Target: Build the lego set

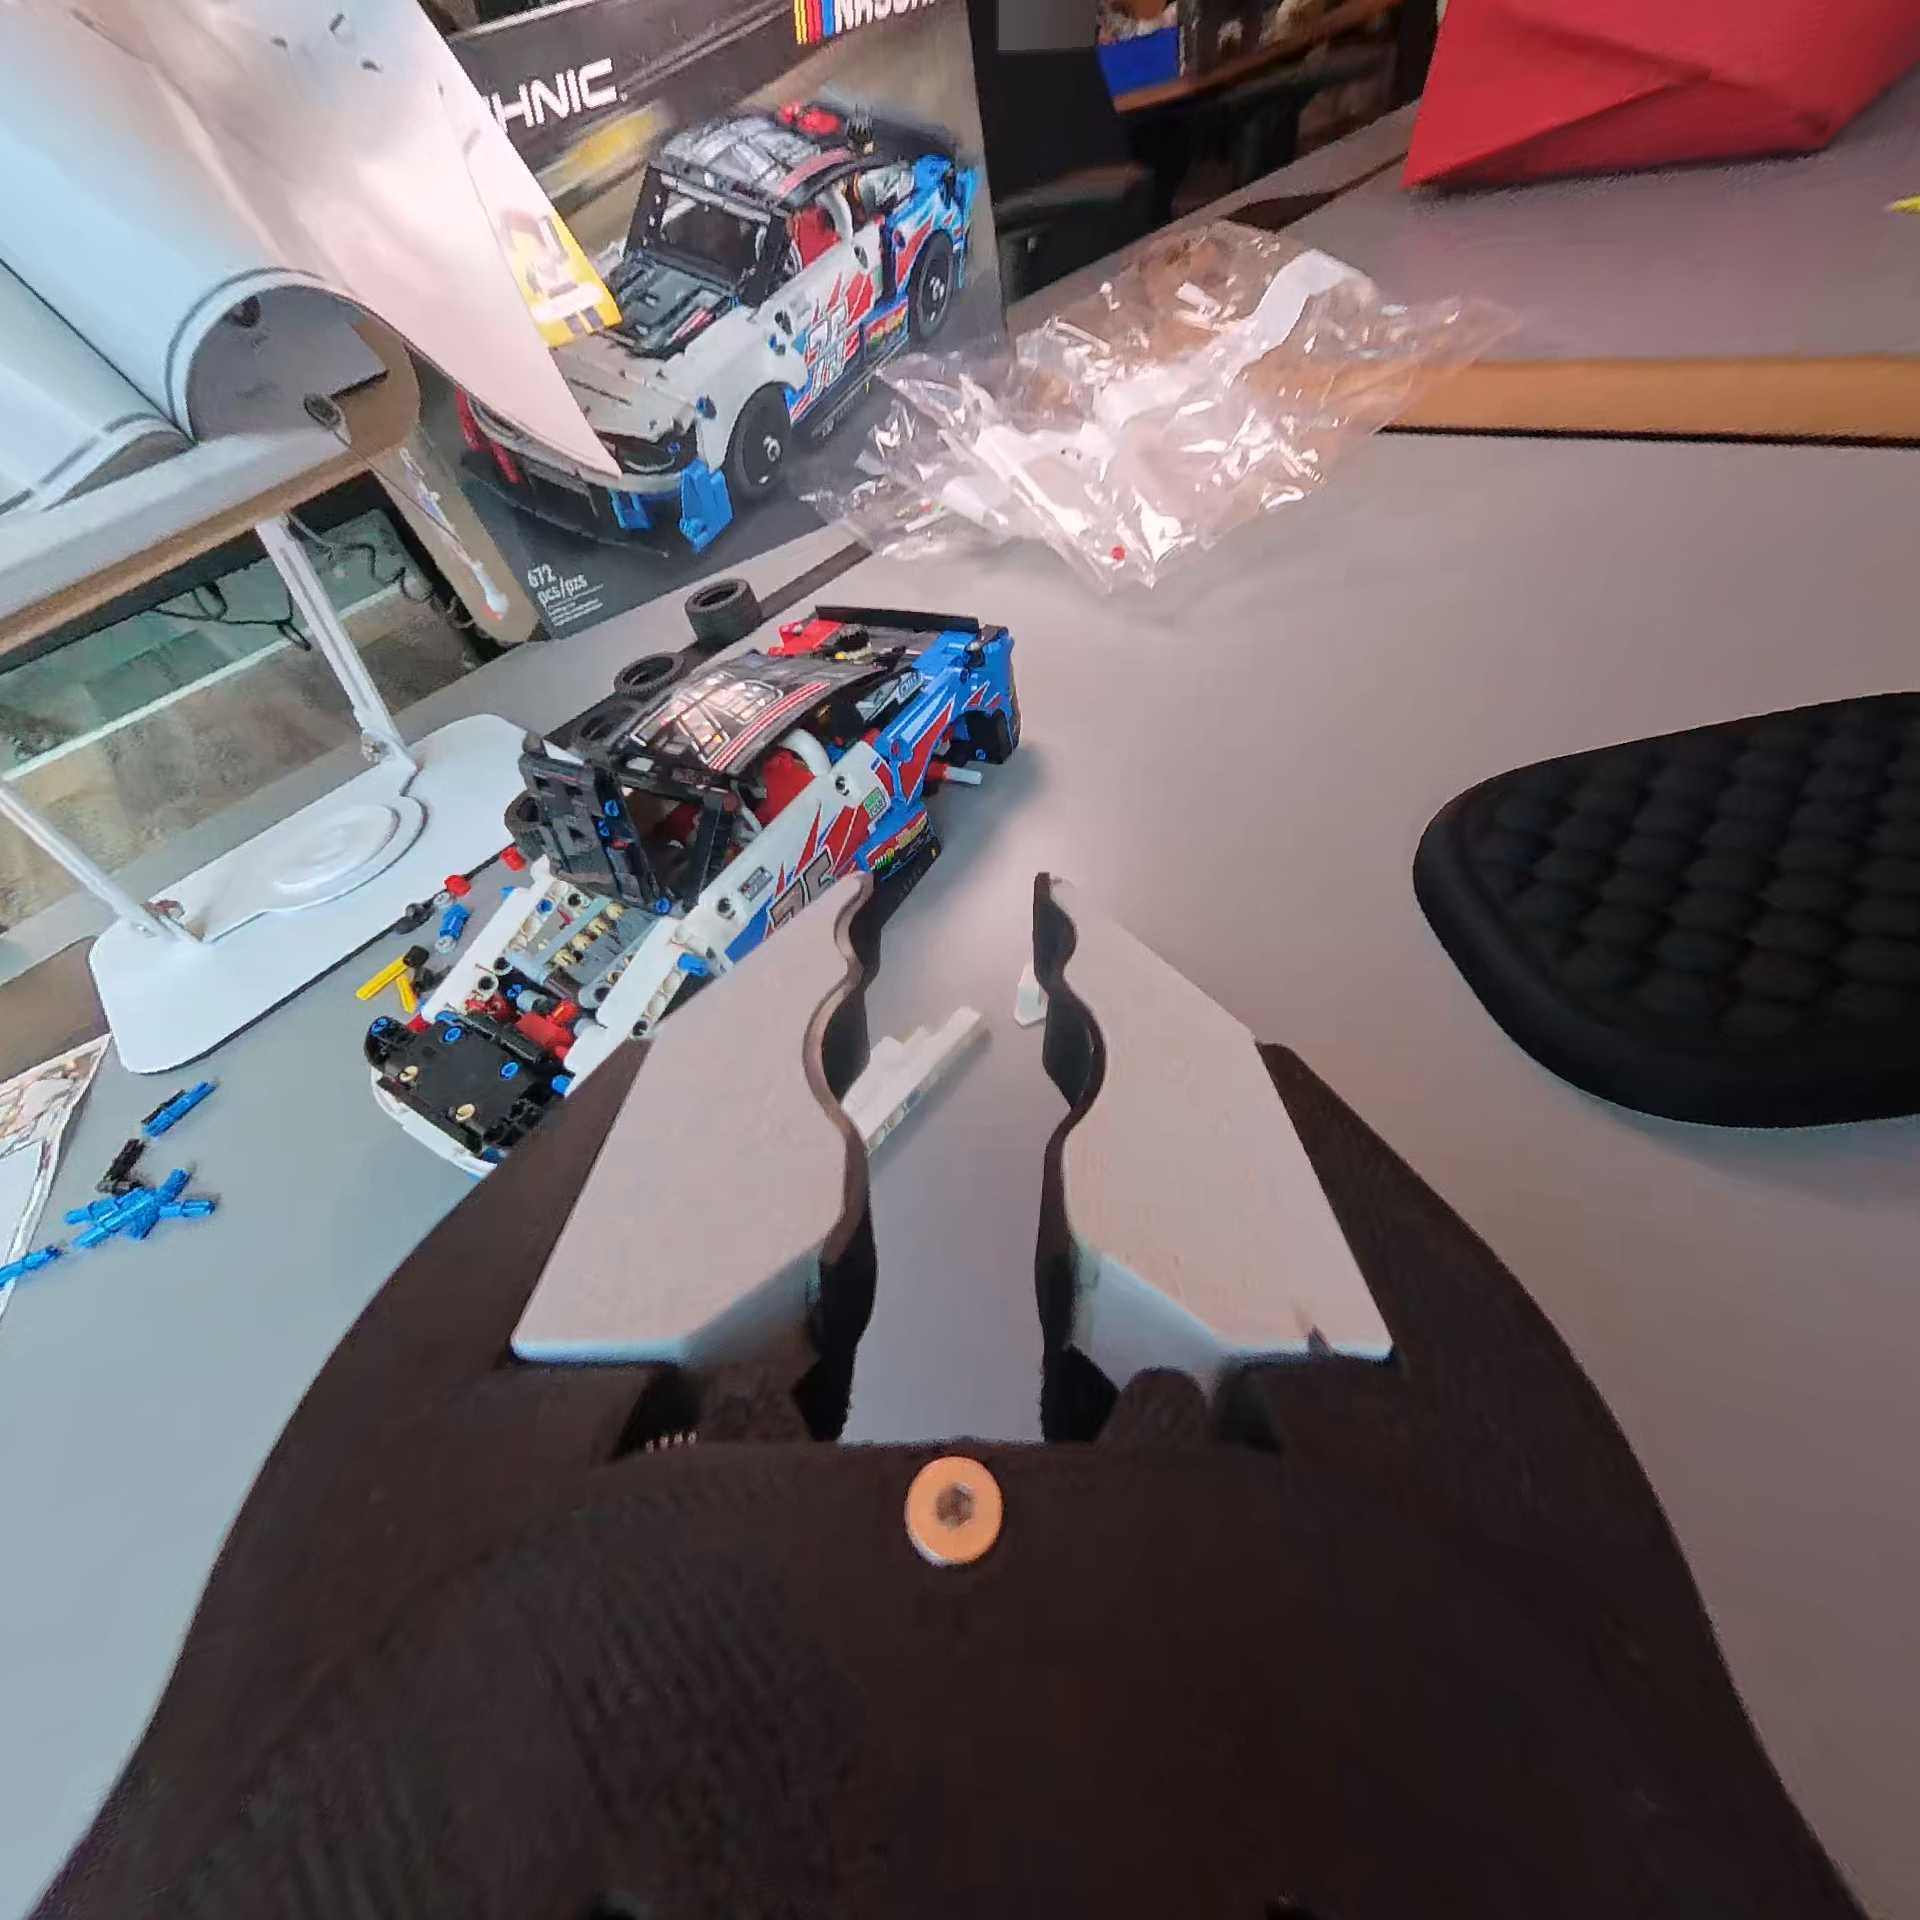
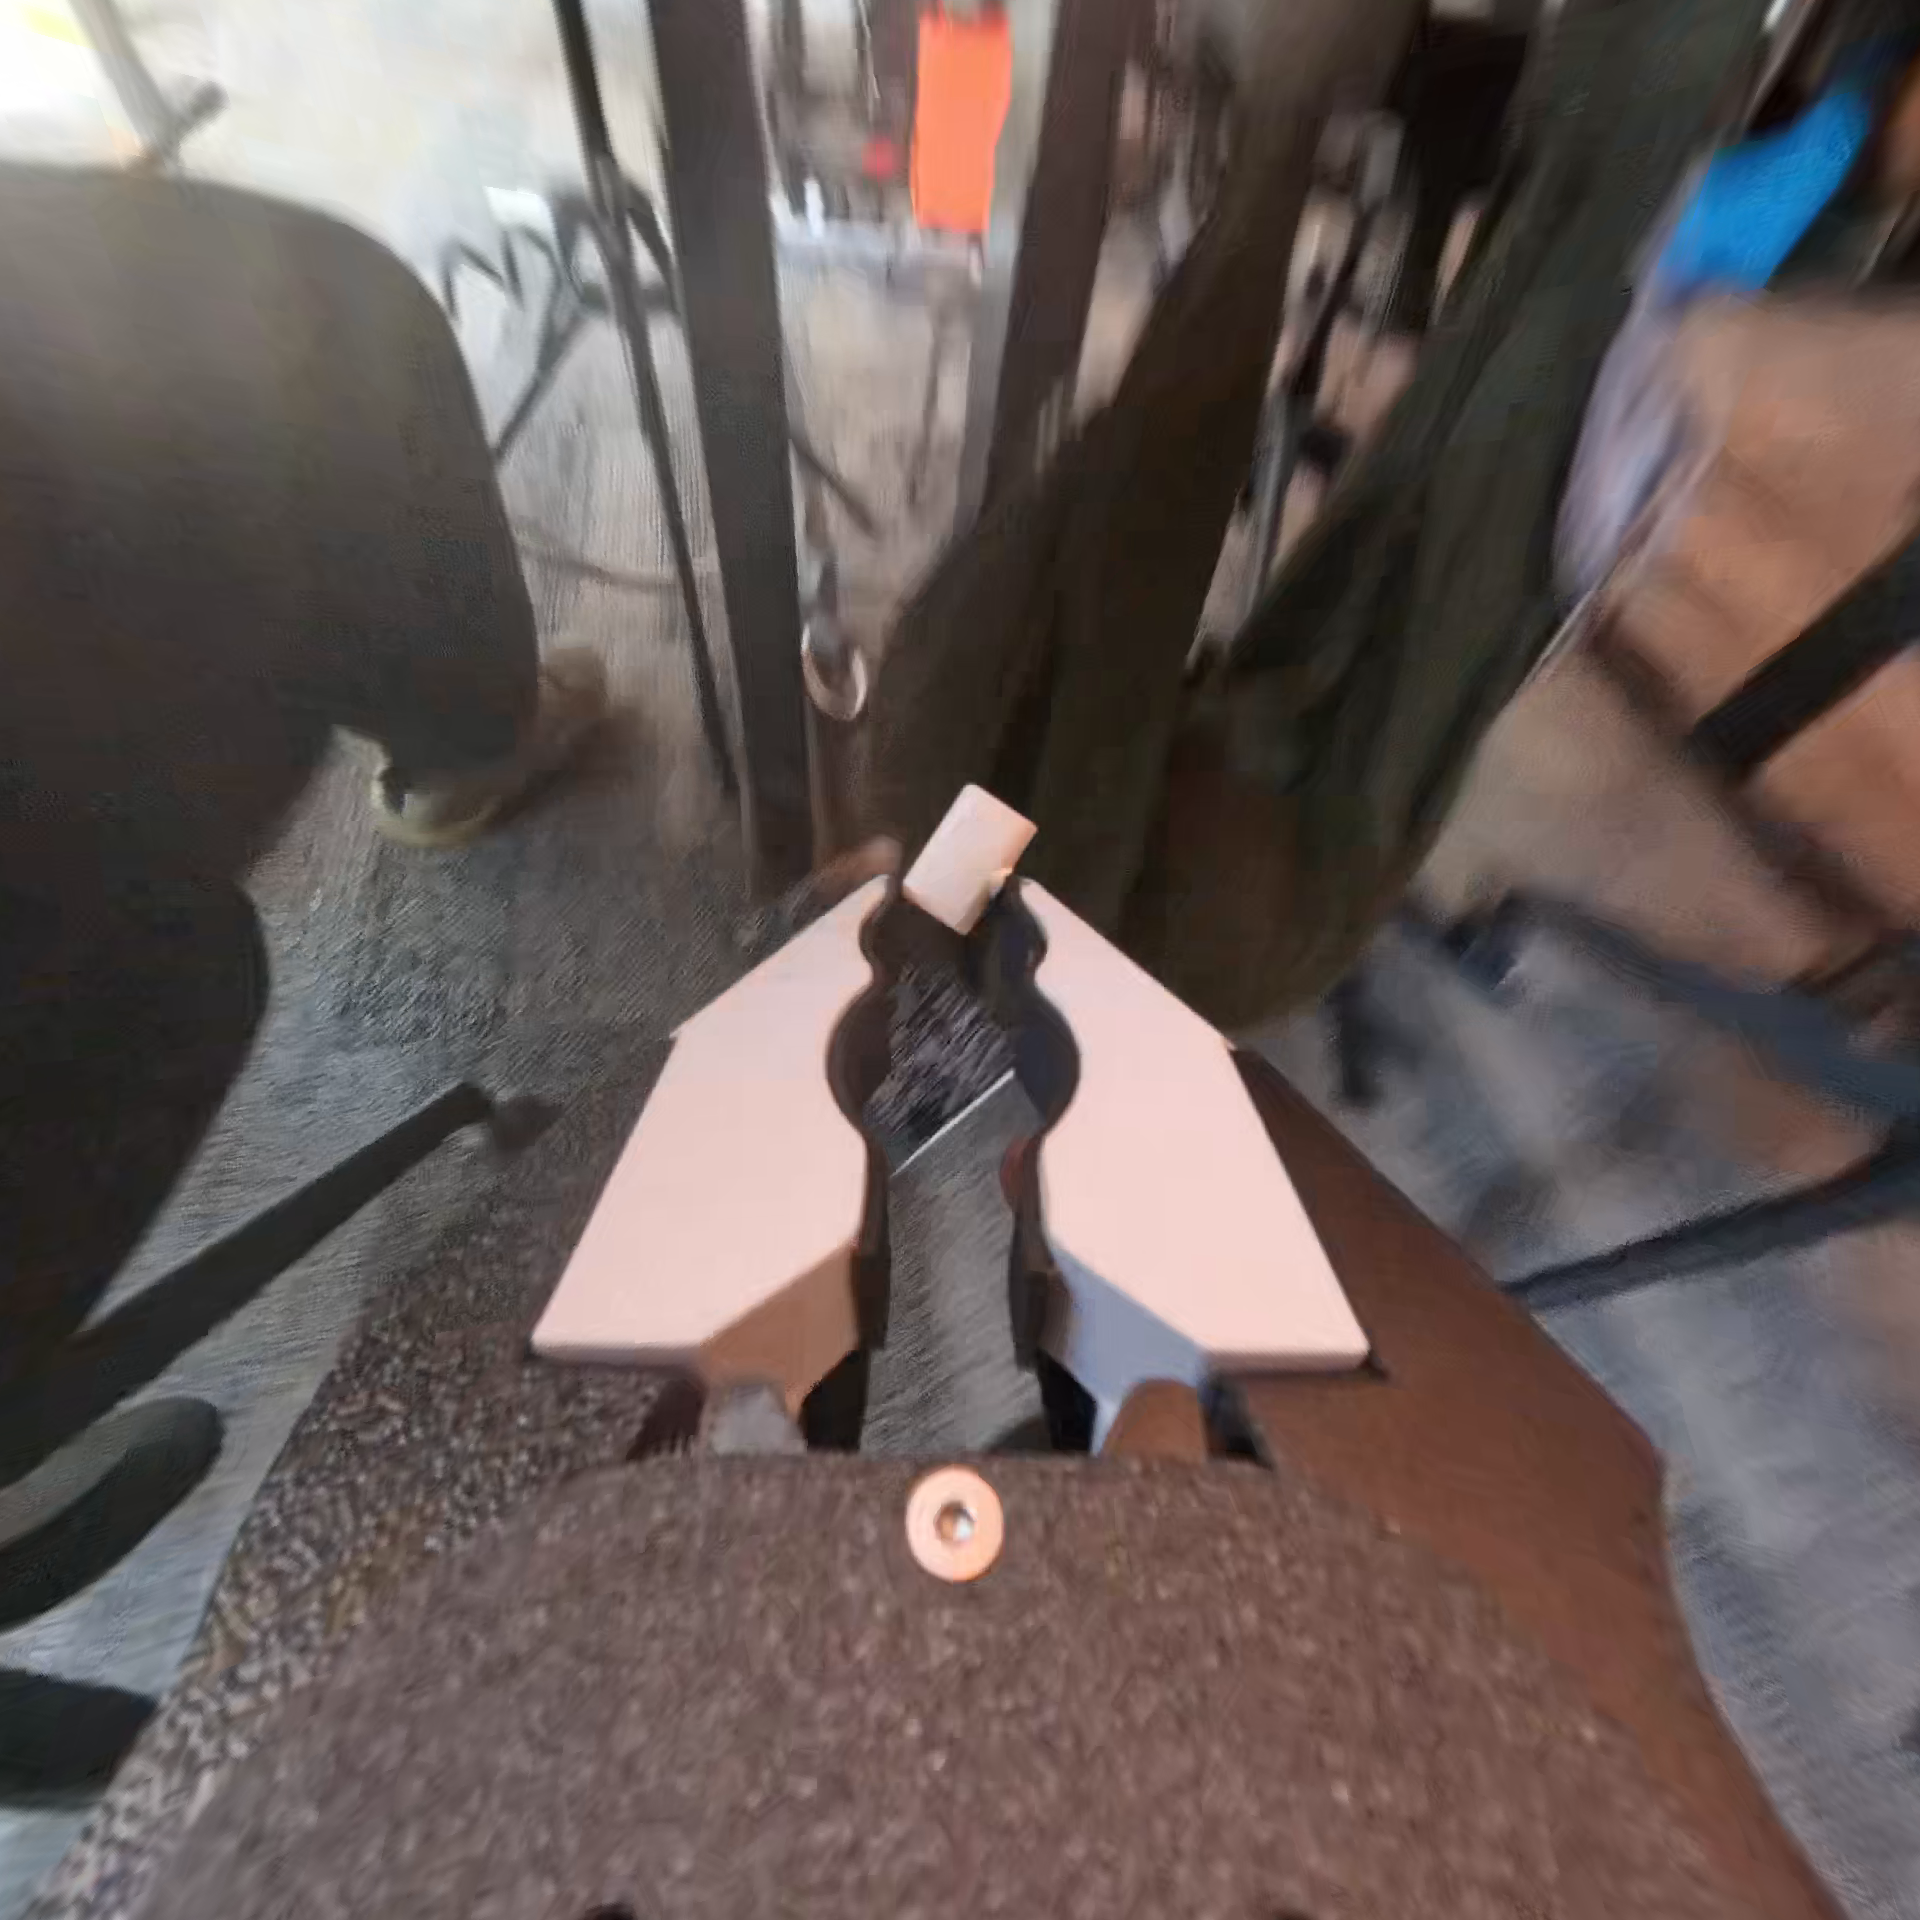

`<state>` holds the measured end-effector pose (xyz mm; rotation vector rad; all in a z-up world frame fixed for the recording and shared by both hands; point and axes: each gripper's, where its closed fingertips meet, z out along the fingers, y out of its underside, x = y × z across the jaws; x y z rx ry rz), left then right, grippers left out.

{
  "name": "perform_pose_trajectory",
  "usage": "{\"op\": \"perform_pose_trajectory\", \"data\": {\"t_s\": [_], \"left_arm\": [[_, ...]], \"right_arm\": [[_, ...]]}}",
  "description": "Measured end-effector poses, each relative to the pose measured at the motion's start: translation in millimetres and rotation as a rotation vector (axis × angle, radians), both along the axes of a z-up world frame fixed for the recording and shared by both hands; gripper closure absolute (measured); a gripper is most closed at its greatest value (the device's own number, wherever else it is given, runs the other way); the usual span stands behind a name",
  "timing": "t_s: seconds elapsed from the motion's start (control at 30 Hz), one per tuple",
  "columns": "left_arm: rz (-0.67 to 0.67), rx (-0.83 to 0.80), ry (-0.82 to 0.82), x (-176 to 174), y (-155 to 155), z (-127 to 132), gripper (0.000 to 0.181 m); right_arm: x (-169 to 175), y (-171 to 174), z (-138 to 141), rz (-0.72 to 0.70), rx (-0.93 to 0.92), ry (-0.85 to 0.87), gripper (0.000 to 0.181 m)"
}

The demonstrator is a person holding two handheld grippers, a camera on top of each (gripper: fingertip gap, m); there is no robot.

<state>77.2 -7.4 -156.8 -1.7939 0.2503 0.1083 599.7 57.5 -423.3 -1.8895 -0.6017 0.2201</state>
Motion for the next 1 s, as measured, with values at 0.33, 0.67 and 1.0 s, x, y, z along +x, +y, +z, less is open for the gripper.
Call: {"op": "perform_pose_trajectory", "data": {"t_s": [0.33,0.67,1.0], "left_arm": [[-0.563,-0.115,0.028,9,-40,7,0.154],[-0.671,-0.249,0.035,-13,-59,-51,0.158],[-0.692,-0.508,0.043,25,-55,-94,0.141]], "right_arm": [[-257,-61,273,0.781,0.387,-0.102,0.166],[-460,-104,191,1.428,0.09,-0.491,0.165],[-477,-92,166,1.67,-0.038,-0.652,0.165]]}}
